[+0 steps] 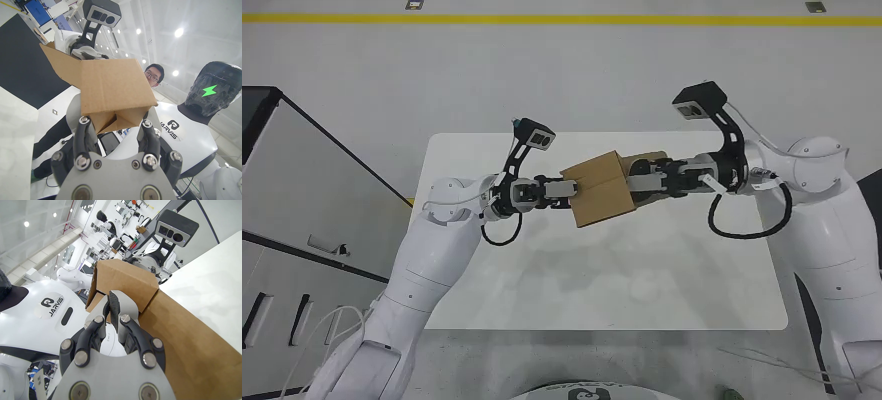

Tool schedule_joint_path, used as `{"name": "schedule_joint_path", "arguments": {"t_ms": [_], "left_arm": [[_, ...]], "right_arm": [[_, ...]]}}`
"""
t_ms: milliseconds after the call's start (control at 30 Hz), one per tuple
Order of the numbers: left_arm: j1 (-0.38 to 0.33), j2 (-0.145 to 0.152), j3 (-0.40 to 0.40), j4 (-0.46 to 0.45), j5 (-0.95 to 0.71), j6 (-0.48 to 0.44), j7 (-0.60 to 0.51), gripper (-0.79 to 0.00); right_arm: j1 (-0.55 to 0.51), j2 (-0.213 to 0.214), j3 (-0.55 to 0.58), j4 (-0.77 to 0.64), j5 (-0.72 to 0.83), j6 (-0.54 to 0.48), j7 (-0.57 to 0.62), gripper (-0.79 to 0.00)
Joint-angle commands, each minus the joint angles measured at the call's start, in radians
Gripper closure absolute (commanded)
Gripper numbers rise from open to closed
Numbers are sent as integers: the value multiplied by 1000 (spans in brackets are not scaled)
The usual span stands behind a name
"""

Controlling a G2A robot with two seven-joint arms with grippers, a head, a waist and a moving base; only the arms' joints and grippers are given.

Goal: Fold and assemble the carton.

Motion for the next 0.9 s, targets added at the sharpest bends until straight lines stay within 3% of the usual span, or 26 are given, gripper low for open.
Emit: {"name": "schedule_joint_path", "arguments": {"t_ms": [0, 300, 567, 600, 633, 667, 700, 733, 867], "left_arm": [[1, 0, 2, 0, -3, 2, 0, 0], [1, -2, 8, 0, -6, -3, -1, 0], [6, -2, 7, -7, -20, -6, -5, 0], [7, -2, 6, -9, -21, -7, -6, 0], [8, -2, 5, -11, -24, -8, -8, 0], [9, -2, 4, -12, -28, -8, -8, 0], [11, -2, 4, -14, -33, -8, -8, 0], [12, -2, 4, -15, -36, -8, -9, 0], [16, -3, 4, -23, -44, -9, -10, 0]], "right_arm": [[-9, 0, -1, -10, 6, 3, 1, 0], [-36, 16, 103, -47, 28, 24, 7, 0], [-122, 35, 271, -28, 106, 18, 0, 0], [-139, 38, 293, -23, 115, 17, -2, -55], [-158, 39, 313, -14, 140, 15, -12, -271], [-178, 39, 330, -4, 170, 10, -22, -339], [-194, 40, 344, 0, 181, 7, -21, -474], [-204, 40, 355, -5, 185, 6, -23, -785], [-208, 41, 366, -8, 186, 4, -43, -785]]}}
